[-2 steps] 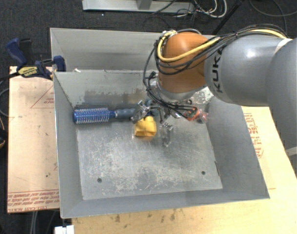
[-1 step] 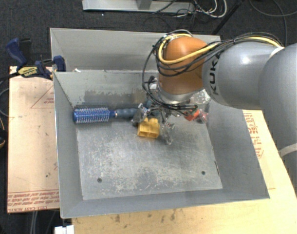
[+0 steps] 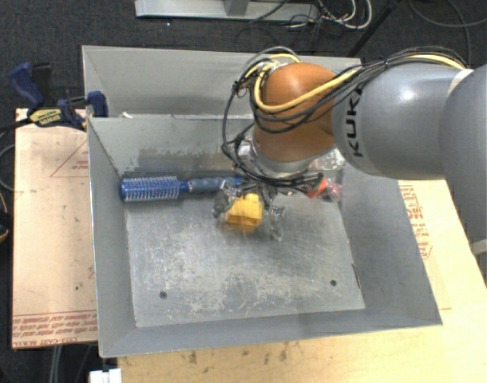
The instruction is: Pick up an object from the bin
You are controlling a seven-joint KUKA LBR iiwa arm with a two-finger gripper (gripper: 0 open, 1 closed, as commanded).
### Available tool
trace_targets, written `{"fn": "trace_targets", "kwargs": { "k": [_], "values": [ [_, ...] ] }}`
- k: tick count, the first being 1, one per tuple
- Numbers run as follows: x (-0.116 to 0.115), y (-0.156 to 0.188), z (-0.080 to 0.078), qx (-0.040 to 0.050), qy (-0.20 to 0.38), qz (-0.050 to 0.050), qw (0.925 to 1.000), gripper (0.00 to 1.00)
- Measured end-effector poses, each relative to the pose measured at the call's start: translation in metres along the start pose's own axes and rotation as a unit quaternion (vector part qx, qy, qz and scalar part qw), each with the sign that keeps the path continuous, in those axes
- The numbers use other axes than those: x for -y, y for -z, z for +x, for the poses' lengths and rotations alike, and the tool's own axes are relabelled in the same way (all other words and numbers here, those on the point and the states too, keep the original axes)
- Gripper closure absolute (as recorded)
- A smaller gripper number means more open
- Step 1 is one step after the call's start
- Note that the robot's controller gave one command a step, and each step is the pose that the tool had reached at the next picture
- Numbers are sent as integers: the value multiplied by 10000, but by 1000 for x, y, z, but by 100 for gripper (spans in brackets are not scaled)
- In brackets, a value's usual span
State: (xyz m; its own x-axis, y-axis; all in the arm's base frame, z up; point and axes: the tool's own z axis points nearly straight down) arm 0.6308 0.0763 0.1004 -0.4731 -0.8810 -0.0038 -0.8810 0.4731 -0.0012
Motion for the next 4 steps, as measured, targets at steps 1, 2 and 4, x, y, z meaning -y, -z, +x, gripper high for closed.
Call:
{"fn": "trace_targets", "kwargs": {
  "k": [1, 2, 4],
  "values": [
    [28, -11, -5, 1, 2843, 0, 9587, 0],
    [27, -11, -6, 7, 2840, -10, 9588, 100],
    [17, 128, 2, 8, 2847, 31, 9586, 100]
  ]
}}
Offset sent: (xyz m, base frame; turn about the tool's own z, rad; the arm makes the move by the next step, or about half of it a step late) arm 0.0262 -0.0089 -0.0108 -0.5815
